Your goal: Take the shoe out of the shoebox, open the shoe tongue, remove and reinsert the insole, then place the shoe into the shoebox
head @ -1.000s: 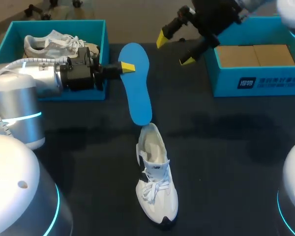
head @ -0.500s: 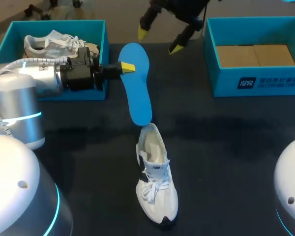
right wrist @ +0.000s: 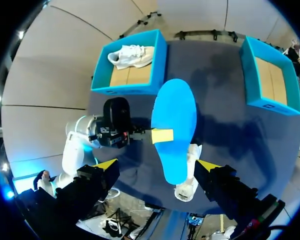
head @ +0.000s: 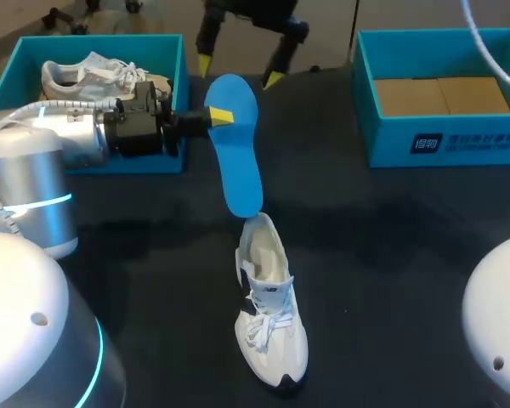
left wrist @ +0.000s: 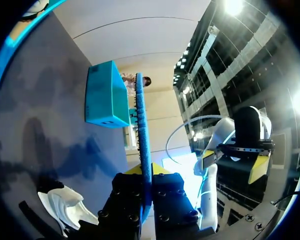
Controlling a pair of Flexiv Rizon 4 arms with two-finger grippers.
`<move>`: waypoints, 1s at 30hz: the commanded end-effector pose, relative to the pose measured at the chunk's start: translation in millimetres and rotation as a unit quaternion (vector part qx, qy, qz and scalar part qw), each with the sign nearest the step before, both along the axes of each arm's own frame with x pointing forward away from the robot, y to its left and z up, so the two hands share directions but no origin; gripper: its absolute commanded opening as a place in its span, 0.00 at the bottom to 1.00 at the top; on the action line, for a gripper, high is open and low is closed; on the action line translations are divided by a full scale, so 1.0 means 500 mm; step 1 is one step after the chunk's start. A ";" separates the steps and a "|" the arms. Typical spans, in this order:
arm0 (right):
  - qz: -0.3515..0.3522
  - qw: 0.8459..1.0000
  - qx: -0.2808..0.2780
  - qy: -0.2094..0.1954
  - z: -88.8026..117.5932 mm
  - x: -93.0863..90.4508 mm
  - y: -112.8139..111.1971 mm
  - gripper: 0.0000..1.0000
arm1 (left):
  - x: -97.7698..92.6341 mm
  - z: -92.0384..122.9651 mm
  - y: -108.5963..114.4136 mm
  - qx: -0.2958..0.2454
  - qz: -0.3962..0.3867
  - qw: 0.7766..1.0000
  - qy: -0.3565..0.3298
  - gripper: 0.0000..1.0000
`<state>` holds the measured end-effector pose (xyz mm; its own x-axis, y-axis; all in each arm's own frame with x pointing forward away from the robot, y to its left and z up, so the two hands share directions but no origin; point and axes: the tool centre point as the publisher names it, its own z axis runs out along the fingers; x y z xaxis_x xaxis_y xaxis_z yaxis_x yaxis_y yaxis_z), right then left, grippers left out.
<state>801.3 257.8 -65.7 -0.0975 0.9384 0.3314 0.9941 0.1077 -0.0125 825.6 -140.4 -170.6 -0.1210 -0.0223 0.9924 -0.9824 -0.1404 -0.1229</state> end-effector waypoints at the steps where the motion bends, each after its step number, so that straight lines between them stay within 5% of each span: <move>1: -0.002 0.994 -0.109 -0.007 0.000 0.001 0.024 1.00 | -0.001 0.000 -0.002 0.000 0.001 1.000 0.000 0.00; 13: -0.003 0.991 -0.135 -0.007 -0.012 -0.015 0.024 1.00 | -0.001 0.000 -0.002 0.000 0.001 1.000 0.000 0.00; 21: -0.013 1.000 0.014 -0.023 -0.018 -0.027 -0.045 1.00 | -0.001 0.000 -0.002 0.000 0.001 1.000 0.000 0.00; 30: 0.009 0.986 0.168 -0.024 -0.029 -0.032 -0.089 1.00 | -0.001 0.000 -0.002 0.000 0.001 1.000 0.000 0.00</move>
<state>788.8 236.1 -73.3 -0.1079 0.9721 0.2085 0.9941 0.1028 0.0350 825.6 -140.4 -170.6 -0.1210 -0.0224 0.9924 -0.9824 -0.1404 -0.1229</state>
